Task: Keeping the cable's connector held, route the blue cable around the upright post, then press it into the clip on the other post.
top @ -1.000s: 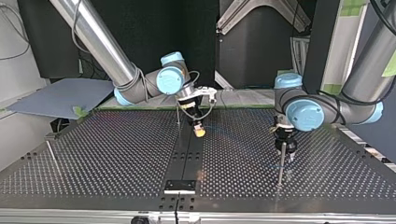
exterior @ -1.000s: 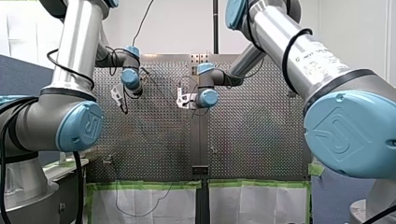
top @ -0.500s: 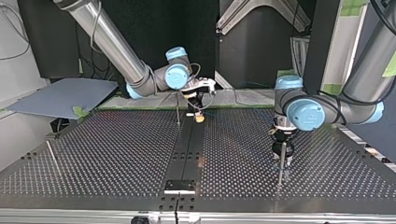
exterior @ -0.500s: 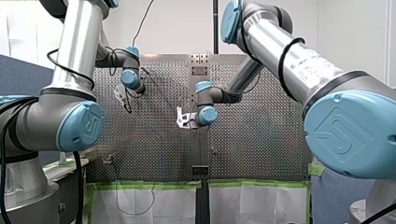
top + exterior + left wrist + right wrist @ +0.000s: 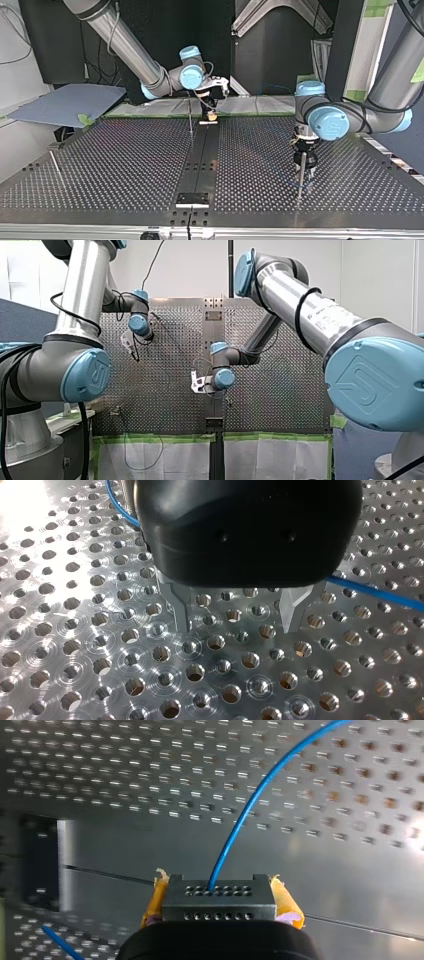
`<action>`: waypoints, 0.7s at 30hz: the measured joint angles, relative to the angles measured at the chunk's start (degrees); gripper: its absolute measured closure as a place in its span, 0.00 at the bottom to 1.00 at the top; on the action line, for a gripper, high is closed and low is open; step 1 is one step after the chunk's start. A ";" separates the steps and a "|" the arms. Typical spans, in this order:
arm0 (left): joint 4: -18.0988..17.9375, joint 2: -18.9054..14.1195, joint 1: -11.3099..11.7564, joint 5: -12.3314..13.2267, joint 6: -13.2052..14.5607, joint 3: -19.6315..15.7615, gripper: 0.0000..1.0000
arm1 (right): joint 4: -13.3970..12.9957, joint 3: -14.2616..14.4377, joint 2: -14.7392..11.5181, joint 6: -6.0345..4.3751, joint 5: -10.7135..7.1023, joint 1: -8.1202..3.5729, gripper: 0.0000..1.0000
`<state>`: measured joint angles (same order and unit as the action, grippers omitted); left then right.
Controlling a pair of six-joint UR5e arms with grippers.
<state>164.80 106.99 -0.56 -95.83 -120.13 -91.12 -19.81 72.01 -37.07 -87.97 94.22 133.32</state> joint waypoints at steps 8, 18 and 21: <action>0.08 0.00 0.01 0.02 -0.05 0.00 0.13 | -1.83 1.66 2.34 0.21 1.09 0.23 1.00; 0.00 0.00 0.18 0.03 -0.41 0.00 0.13 | -4.00 2.50 6.08 0.22 2.01 0.08 1.00; 0.05 0.00 0.22 0.01 -0.42 0.00 0.13 | -5.21 3.44 7.53 -0.27 2.48 -0.03 1.00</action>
<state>164.84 106.99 -0.34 -95.83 -120.55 -91.12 -25.03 75.45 -29.54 -88.24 96.70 133.30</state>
